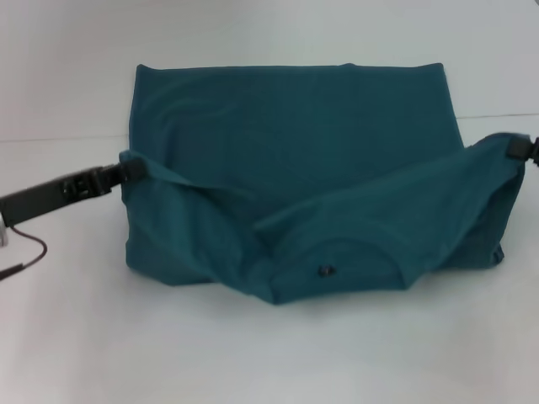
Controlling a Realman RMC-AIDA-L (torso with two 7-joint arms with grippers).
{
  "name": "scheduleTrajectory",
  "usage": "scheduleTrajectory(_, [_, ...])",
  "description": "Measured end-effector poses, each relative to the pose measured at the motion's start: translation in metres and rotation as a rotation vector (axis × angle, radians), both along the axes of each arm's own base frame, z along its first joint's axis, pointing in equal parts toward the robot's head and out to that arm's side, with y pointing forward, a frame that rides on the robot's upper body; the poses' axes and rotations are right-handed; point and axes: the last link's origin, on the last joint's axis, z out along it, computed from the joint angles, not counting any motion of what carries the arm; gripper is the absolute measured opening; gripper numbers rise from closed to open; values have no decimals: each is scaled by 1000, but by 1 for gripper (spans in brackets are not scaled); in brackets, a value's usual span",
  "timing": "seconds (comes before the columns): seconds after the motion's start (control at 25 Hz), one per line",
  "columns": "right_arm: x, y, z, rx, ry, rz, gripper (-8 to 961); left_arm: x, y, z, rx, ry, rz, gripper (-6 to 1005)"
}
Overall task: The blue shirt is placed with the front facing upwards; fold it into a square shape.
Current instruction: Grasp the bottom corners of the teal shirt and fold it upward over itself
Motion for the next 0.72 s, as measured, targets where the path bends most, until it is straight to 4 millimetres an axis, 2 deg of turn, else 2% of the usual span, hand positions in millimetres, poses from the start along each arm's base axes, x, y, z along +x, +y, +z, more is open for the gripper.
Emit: scheduleTrajectory(0.72, [17,14,-1,111,48,-90,52,-1,36,5,133,88,94,16])
